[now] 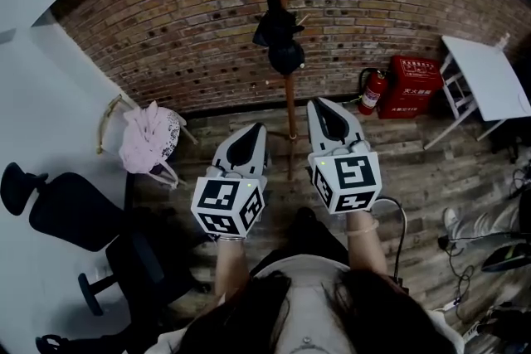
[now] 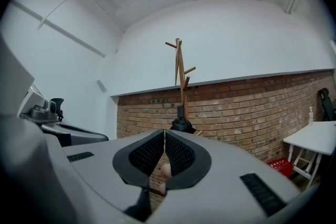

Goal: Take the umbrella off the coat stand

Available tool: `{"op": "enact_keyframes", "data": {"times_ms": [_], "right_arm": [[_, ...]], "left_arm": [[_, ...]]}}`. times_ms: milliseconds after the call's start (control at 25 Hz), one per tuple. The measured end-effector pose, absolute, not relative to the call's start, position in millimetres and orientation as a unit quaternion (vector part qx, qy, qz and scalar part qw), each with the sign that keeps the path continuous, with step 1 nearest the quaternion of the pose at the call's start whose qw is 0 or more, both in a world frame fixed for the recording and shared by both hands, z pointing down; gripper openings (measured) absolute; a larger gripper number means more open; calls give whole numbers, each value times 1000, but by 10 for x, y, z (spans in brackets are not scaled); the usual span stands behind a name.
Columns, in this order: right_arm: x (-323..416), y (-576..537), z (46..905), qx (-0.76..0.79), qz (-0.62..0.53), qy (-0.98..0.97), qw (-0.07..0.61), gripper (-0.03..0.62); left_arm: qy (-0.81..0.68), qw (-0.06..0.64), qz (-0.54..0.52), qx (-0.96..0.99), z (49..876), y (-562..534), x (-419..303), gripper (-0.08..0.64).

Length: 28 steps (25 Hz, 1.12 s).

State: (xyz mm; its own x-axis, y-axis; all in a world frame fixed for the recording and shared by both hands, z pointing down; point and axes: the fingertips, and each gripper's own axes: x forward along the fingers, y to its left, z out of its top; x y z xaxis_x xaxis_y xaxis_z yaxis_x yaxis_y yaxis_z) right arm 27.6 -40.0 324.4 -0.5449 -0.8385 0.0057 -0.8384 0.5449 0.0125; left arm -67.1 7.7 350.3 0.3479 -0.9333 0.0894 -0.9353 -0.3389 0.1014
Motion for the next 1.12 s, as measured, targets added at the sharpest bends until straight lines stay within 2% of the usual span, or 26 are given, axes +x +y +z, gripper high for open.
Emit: {"op": "enact_keyframes", "data": {"times_ms": [280, 1120], "right_arm": [[199, -717, 3343, 462, -12, -887, 30, 38], [121, -1656, 3396, 414, -11, -909, 43, 40]], "left_arm": [[-576, 70, 17, 815, 3557, -260, -666, 9], [-608, 78, 13, 790, 3554, -1093, -648, 9]]}}
